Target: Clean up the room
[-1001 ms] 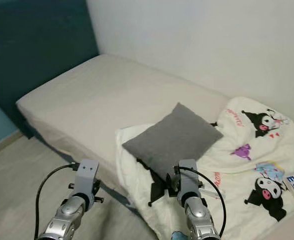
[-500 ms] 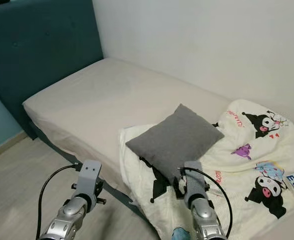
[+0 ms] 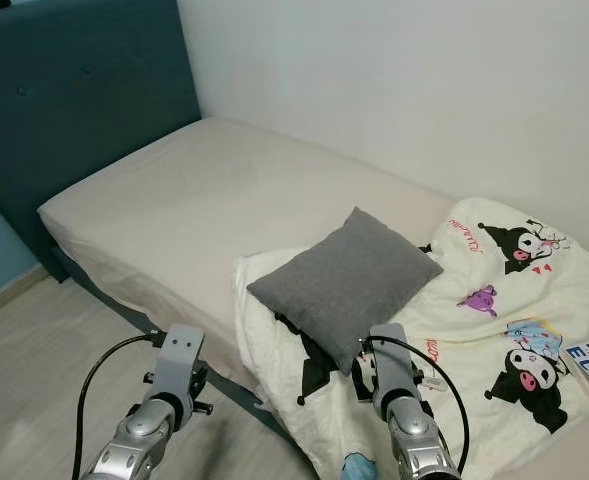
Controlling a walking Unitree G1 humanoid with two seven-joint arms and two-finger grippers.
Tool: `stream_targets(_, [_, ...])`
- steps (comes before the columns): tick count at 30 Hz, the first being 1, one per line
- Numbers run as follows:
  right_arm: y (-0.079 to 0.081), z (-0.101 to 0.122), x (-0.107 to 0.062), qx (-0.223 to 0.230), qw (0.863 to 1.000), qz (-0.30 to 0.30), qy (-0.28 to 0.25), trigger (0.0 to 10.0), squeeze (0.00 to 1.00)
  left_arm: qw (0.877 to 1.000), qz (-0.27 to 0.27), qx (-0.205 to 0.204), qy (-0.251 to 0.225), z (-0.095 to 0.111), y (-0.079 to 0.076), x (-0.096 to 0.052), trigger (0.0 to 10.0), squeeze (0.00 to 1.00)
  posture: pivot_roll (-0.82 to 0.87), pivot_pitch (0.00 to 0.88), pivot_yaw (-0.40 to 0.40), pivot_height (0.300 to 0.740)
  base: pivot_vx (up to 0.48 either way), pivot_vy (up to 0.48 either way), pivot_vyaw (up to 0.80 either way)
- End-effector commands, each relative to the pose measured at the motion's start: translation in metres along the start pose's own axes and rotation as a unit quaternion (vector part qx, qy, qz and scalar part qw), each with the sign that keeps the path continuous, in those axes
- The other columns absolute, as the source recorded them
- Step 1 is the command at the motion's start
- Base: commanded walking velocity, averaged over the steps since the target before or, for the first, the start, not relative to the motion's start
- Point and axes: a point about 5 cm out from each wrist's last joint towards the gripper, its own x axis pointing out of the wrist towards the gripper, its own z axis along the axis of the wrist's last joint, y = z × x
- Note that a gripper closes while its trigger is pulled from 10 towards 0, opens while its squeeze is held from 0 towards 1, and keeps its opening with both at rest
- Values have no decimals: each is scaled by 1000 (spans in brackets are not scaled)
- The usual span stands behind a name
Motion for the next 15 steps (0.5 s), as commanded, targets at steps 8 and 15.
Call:
stream_targets(8, [-4,-1,0,-8,1000,6,7,10000,0,1000,10,-8,12,-9,1,-5,10000,0,20,128,-65,695,0,0,0])
stream_targets(15, [-6,2,1,-16,1000,10,3,10000,0,1000,12,-12,14,-10,1,-6,10000,0,18,128,-67,695,0,0,0])
